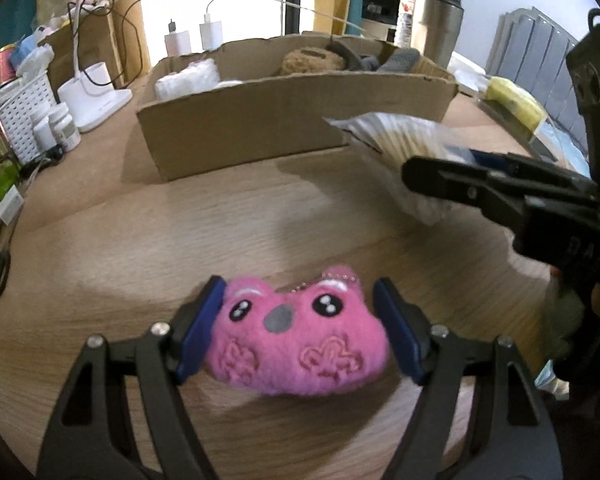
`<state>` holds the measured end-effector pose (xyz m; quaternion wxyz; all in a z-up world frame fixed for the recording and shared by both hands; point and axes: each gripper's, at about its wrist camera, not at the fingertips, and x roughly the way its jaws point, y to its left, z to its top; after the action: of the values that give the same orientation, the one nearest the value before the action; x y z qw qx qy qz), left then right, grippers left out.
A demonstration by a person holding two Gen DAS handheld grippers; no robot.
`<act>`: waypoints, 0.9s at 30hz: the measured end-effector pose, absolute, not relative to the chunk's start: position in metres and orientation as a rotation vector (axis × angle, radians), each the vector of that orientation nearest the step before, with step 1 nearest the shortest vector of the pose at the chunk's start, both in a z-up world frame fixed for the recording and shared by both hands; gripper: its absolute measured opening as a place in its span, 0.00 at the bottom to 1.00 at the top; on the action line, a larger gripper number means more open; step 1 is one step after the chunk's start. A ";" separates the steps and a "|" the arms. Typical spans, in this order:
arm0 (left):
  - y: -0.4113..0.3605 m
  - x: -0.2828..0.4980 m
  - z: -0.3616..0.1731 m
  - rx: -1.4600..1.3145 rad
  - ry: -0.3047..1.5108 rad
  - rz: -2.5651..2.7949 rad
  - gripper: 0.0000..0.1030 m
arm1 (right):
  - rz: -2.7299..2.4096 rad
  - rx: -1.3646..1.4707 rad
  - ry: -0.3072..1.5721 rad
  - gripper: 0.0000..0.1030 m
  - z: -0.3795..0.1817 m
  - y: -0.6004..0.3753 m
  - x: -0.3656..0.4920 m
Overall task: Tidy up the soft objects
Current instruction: 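Grasp the pink plush with the left tool while the right tool grasps the cotton-swab bag, then carry the pink plush and cotton-swab bag with both tools into the box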
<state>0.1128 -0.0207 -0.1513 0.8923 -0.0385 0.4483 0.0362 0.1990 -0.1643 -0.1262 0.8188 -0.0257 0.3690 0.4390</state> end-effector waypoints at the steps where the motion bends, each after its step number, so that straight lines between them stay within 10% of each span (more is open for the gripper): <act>1: -0.022 0.112 -0.151 -0.079 0.929 0.071 0.62 | 0.936 -0.050 0.786 0.51 -0.126 -0.165 0.199; 27: 0.003 0.121 -0.102 -0.144 0.752 0.000 0.57 | 0.915 -0.070 0.668 0.51 -0.091 -0.179 0.193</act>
<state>0.1206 0.0027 -0.1025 0.9275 -0.0703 0.3671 -0.0001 0.1932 -0.1786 -0.0912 0.8434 -0.0331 0.3161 0.4332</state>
